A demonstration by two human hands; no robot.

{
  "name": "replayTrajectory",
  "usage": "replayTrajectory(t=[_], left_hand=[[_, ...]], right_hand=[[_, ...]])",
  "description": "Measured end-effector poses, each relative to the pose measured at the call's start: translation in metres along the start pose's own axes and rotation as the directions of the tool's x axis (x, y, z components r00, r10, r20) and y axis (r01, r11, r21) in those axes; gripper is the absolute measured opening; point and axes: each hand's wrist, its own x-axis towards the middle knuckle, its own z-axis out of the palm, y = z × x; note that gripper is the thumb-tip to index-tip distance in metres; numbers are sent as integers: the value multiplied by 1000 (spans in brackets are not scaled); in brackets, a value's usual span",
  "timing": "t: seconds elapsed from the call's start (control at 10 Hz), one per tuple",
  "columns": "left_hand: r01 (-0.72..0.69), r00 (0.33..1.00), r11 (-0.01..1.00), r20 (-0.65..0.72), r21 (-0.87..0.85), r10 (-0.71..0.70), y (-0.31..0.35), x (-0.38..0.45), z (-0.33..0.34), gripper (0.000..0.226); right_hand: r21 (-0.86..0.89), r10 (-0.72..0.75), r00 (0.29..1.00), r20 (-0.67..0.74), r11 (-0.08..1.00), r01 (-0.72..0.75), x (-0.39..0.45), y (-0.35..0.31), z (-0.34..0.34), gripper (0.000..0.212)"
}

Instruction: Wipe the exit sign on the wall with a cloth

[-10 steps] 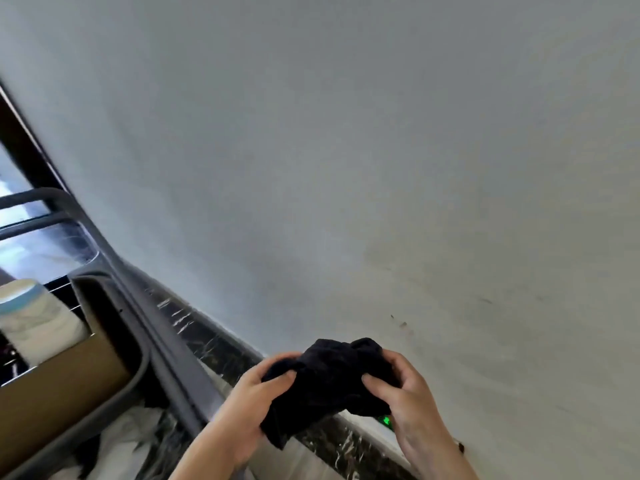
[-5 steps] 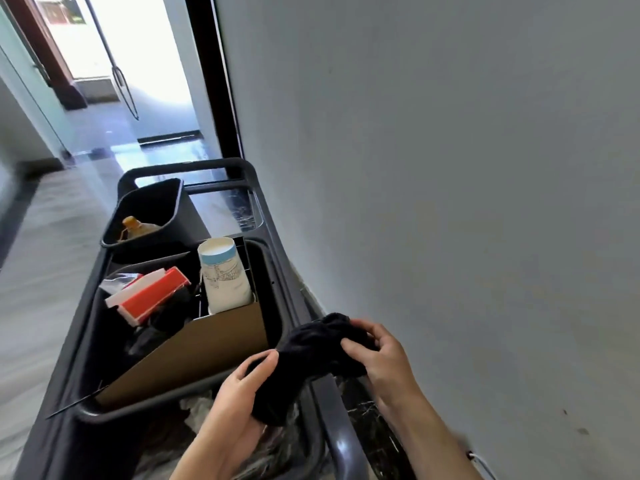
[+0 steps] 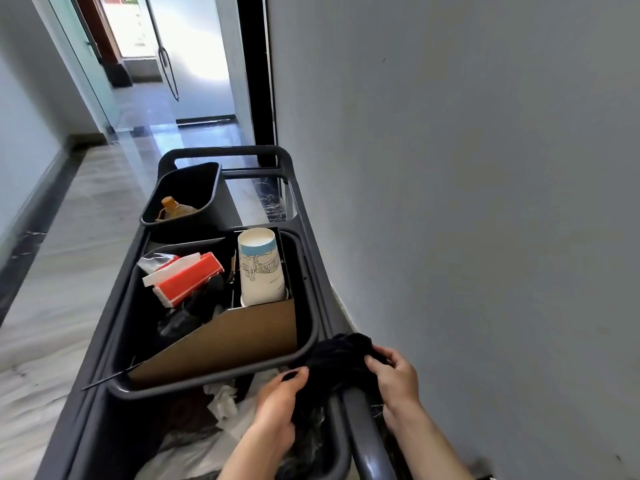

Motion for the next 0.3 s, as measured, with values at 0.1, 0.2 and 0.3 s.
replayTrajectory(t=[0.1,0.2,0.3], left_hand=[[-20,1000,999,-2,29,20,0,5,4,10],[-34,999,998,-4,48,34,0,4,5,10],[-132,988,983,-64,124,141,3,-3,-2,13]], right_hand=[[32,28,999,-38,999,-27,4,2,-1,16],[41,50,999,-18,998,-50,1,3,-2,16],[18,35,999,35,999,-35,-2,7,-6,18]])
